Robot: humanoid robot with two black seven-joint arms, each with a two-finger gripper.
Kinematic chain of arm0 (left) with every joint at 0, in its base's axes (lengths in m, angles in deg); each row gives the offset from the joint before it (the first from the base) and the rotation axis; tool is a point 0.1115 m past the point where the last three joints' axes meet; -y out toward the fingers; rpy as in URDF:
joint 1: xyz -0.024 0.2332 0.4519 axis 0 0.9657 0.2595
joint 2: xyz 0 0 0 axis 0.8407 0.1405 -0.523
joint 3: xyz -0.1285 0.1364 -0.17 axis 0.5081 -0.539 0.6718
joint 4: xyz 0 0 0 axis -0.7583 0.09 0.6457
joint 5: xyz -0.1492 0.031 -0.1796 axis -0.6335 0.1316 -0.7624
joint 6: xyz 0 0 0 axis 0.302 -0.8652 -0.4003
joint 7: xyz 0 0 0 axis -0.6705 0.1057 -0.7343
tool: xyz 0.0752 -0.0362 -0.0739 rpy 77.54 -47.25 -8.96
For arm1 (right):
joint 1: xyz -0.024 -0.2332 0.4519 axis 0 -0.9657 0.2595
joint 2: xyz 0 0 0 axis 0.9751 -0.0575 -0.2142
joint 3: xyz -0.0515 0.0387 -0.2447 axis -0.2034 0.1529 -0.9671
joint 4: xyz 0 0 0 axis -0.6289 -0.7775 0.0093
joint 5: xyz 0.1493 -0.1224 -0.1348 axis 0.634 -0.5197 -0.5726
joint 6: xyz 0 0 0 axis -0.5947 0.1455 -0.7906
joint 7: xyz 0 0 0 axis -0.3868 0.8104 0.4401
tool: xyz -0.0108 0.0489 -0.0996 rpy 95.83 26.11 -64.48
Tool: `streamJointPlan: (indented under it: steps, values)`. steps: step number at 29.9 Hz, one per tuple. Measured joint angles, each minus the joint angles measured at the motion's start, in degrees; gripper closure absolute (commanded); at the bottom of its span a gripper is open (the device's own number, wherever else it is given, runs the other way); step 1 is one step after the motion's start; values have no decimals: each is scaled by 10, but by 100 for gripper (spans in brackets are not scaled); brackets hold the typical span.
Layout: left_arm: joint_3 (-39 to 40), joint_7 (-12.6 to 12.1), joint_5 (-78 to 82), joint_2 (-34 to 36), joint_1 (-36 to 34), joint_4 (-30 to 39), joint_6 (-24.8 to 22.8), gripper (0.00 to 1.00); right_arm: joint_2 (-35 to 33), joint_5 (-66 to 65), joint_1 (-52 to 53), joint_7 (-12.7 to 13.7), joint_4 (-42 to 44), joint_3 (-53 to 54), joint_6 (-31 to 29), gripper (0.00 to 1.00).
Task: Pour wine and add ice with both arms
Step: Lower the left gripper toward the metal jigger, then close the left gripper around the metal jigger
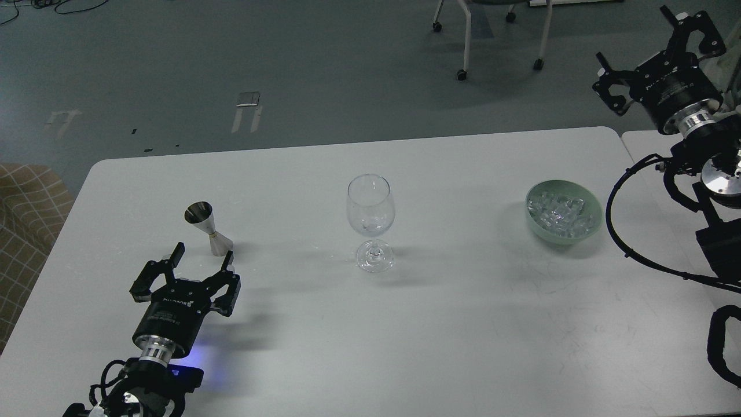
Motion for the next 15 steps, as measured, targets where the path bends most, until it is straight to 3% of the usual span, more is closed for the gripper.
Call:
streamJointPlan:
  steps: [6,15]
  values:
    - [2,0,-2,-6,-28,-56,-23,36,-12,0,0,0,0,0,0,0]
    - [-1,0,-7,-13,-72,-116,-46,47,-23,0,0,0,0,0,1,0]
